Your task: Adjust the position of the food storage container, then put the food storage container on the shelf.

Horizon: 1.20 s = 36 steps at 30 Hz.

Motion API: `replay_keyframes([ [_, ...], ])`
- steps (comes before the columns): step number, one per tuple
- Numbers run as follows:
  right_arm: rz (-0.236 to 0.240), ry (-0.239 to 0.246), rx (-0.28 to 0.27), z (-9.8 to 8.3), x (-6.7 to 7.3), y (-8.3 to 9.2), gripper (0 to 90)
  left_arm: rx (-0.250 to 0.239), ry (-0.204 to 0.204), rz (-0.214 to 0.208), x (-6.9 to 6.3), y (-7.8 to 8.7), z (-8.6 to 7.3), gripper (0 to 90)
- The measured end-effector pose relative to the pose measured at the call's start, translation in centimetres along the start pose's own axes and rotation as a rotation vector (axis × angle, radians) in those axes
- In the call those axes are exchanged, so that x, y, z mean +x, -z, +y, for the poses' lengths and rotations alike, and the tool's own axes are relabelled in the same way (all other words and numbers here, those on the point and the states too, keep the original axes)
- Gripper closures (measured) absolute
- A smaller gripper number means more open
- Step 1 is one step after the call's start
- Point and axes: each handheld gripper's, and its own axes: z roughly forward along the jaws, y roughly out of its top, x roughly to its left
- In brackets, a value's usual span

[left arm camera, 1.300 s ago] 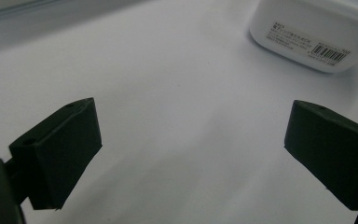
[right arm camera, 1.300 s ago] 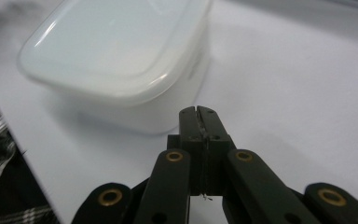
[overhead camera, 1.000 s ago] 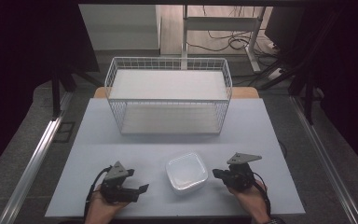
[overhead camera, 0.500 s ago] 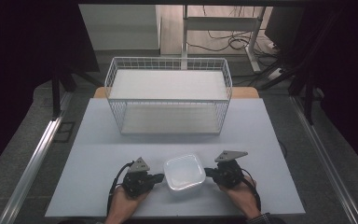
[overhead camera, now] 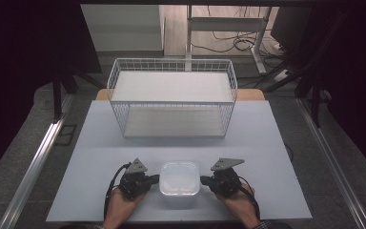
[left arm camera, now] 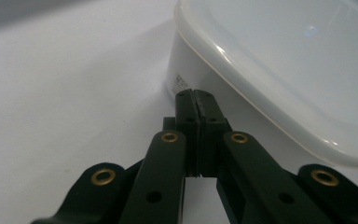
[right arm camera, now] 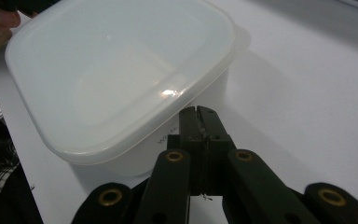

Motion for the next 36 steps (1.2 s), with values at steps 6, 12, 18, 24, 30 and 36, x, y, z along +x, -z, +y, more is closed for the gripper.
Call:
replay_keyframes([
  [6, -0.054, 0.026, -0.043, -0.2, -0.4, 1.5, 79.4, -0.017, -0.001, 0.022, 1.0, 1.5, -0.5, 62.4],
  [12, -0.08, 0.026, -0.054, -1.1, -1.1, 2.4, 52.8, -0.023, -0.054, 0.027, 1.2, 2.4, -1.1, 30.7],
  [18, -0.086, 0.022, -0.086, -1.9, -1.8, 2.7, 14.9, 0.006, -0.075, 0.046, 1.1, 2.5, -1.8, 6.0],
  [24, -0.11, -0.001, -0.046, -2.3, -2.3, 2.3, 2.5, 0.009, -0.05, 0.046, 1.7, 2.5, -2.0, 3.5],
  [30, -0.095, -0.004, -0.074, -2.3, -2.3, 2.3, 0.9, 0.014, -0.075, 0.026, 1.9, 2.4, -2.1, 4.0],
  [36, -0.081, -0.01, -0.116, -2.2, -2.3, 2.4, 0.6, -0.012, -0.08, 0.031, 1.9, 2.4, -2.1, 1.1],
])
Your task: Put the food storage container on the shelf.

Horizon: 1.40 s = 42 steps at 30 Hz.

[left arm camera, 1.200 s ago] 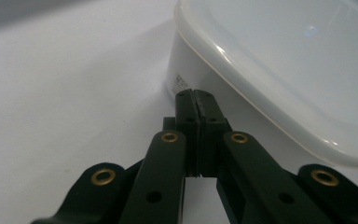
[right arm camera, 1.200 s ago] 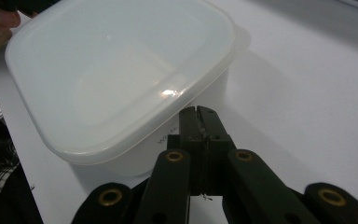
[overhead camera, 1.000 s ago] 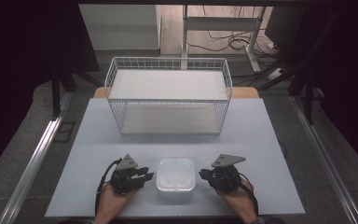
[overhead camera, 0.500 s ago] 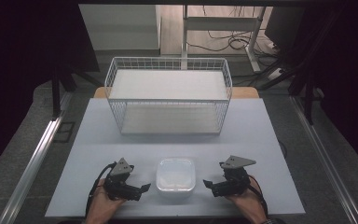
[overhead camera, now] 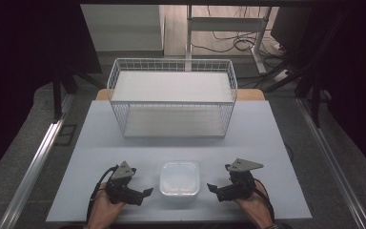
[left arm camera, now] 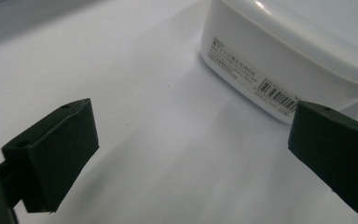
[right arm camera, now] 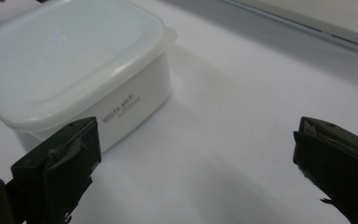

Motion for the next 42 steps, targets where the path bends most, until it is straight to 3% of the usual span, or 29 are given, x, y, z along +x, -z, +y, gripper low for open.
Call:
replay_keyframes([
  [8, 0.012, 0.002, -0.014, 0.7, 0.5, 0.0, 1.1, -0.037, 0.063, -0.061, 0.3, 0.6, 0.7, 1.3],
  [15, 0.014, 0.023, -0.005, 1.5, 1.3, -0.3, 1.0, -0.029, 0.057, -0.079, -0.1, 0.7, 1.5, 1.8],
  [17, 0.02, 0.055, 0.002, 2.0, 1.8, -0.5, 0.8, -0.048, 0.057, -0.131, -0.2, 0.8, 2.0, 1.4],
  [23, 0.038, 0.05, -0.002, 2.7, 2.5, -0.8, 0.5, -0.055, 0.047, -0.16, -0.9, 0.4, 3.0, 1.9],
  [36, 0.084, 0.031, 0.021, 4.5, 3.6, -2.5, 5.6, -0.01, 0.023, -0.194, -1.5, -2.0, 5.5, 6.1],
  [42, 0.101, 0.016, 0.08, 4.4, 3.8, -3.9, 5.6, 0.021, 0.045, -0.222, -1.2, -3.0, 5.2, 7.3],
])
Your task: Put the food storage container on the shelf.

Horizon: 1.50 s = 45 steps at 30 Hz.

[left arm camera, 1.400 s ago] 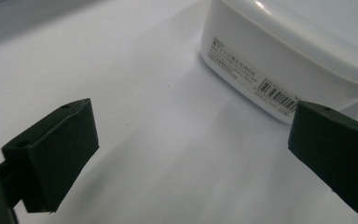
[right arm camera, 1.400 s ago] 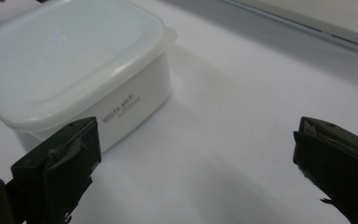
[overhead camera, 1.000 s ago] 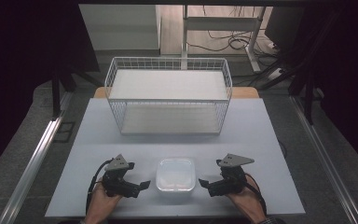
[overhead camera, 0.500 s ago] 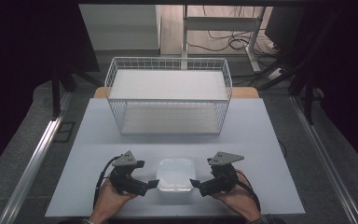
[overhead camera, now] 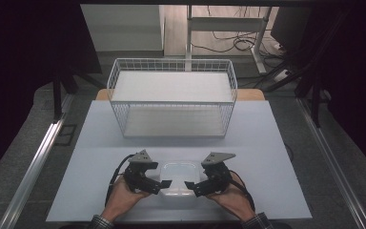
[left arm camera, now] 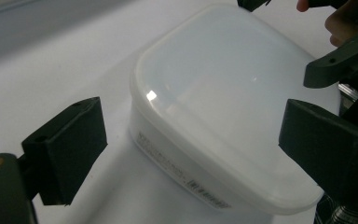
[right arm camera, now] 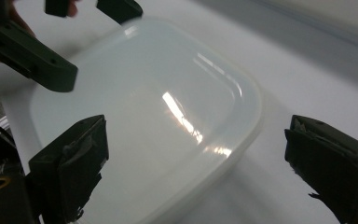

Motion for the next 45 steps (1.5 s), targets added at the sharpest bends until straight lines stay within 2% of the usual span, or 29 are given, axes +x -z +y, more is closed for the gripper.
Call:
replay_keyframes([
  [3, 0.028, -0.075, 0.016, -0.3, -0.4, -0.2, 7.0, 0.005, 0.038, -0.064, 0.3, -0.2, -0.2, 10.1],
  [4, 0.037, -0.098, 0.027, -0.3, -0.4, -0.1, 8.7, 0.005, 0.055, -0.091, 0.3, -0.3, -0.3, 12.8],
  [5, 0.048, -0.119, 0.031, -0.3, -0.5, -0.1, 10.7, 0.007, 0.075, -0.1, 0.3, -0.4, -0.3, 15.9],
  [7, 0.082, -0.159, 0.043, -0.4, -0.6, 0.0, 19.8, 0.013, 0.098, -0.101, 0.2, -0.1, -0.4, 18.5],
  [8, 0.091, -0.185, 0.053, -0.5, -0.5, 0.1, 19.9, 0.013, 0.1, -0.098, 0.1, 0.0, -0.4, 22.5],
  [10, 0.087, -0.192, 0.059, -0.5, -0.4, 0.2, 20.5, 0.013, 0.113, -0.094, -0.1, 0.3, -0.4, 25.3],
  [11, 0.072, -0.204, 0.071, -0.5, -0.3, 0.5, 23.2, 0.01, 0.116, -0.084, -0.2, 0.6, -0.4, 32.3],
  [12, 0.055, -0.215, 0.069, -0.5, -0.2, 1.0, 32.3, 0.0, 0.121, -0.074, -0.4, 1.1, -0.6, 40.9],
  [16, 0.045, -0.24, 0.054, -0.6, -0.1, 2.1, 48.9, -0.032, 0.14, -0.088, -0.5, 1.9, -0.9, 54.9],
  [19, 0.047, -0.276, 0.036, -0.9, -0.2, 2.8, 57.8, -0.06, 0.153, -0.08, -0.7, 2.3, -0.9, 61.5],
  [22, 0.05, -0.324, -0.012, -1.0, -0.4, 3.3, 66.1, -0.083, 0.166, -0.046, -1.0, 2.4, -0.7, 67.6],
  [23, 0.05, -0.324, -0.012, -1.0, -0.4, 3.3, 66.1, -0.083, 0.166, -0.046, -1.0, 2.4, -0.7, 68.6],
  [24, 0.038, -0.33, -0.033, -0.9, -0.3, 3.5, 69.5, -0.096, 0.173, -0.029, -1.0, 2.6, -0.7, 70.1],
  [26, 0.032, -0.332, -0.053, -0.8, -0.2, 3.8, 74.3, -0.127, 0.186, -0.027, -0.9, 2.9, -0.8, 74.3],
  [27, 0.033, -0.334, -0.069, -0.8, -0.2, 3.9, 77.4, -0.138, 0.185, -0.017, -0.9, 3.0, -0.8, 77.0],
  [28, 0.025, -0.327, -0.081, -0.8, -0.1, 4.0, 79.1, -0.141, 0.165, 0.004, -1.0, 3.1, -0.8, 79.6],
  [29, 0.004, -0.292, -0.08, -0.7, 0.1, 3.9, 79.1, -0.14, 0.166, 0.015, -1.1, 3.0, -0.7, 79.7],
  [34, 0.0, -0.29, -0.104, -0.8, 0.1, 3.8, 79.1, -0.151, 0.168, 0.021, -1.0, 3.0, -0.9, 79.8],
  [40, 0.026, -0.3, -0.14, -1.2, -0.3, 3.5, 78.4, -0.157, 0.174, 0.009, -0.9, 3.0, -1.0, 79.9],
  [44, 0.021, -0.301, -0.141, -1.3, -0.3, 3.5, 78.0, -0.164, 0.176, 0.007, -1.0, 3.0, -1.1, 79.9],
  [45, 0.009, -0.302, -0.139, -1.3, -0.2, 3.5, 78.5, -0.166, 0.171, 0.022, -1.2, 3.0, -1.1, 80.0],
])
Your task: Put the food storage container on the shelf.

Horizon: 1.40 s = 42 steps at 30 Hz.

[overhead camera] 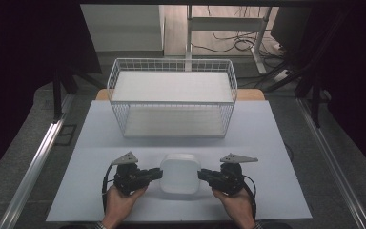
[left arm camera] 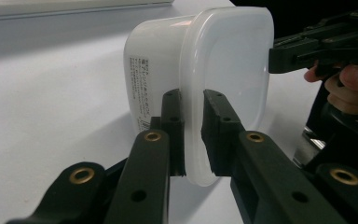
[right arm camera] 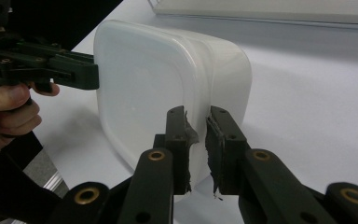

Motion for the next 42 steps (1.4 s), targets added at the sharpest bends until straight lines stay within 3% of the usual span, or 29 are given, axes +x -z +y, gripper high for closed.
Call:
replay_keyframes([
  [12, 0.009, 0.047, -0.048, 2.2, 0.3, 0.1, 78.7, -0.051, -0.036, 0.036, -0.4, 1.4, 2.1, 80.1],
  [22, 0.009, 0.099, -0.112, 6.5, 0.6, 0.9, 78.7, -0.105, -0.079, 0.053, -0.2, 2.6, 6.3, 80.1],
  [30, 0.002, 0.124, -0.134, 9.3, 0.6, 0.9, 78.8, -0.136, -0.083, 0.063, 0.3, 3.2, 8.7, 80.1],
  [42, -0.003, 0.171, -0.184, 15.0, 1.2, 2.1, 78.8, -0.189, -0.111, 0.068, 0.4, 4.7, 14.0, 79.9],
])
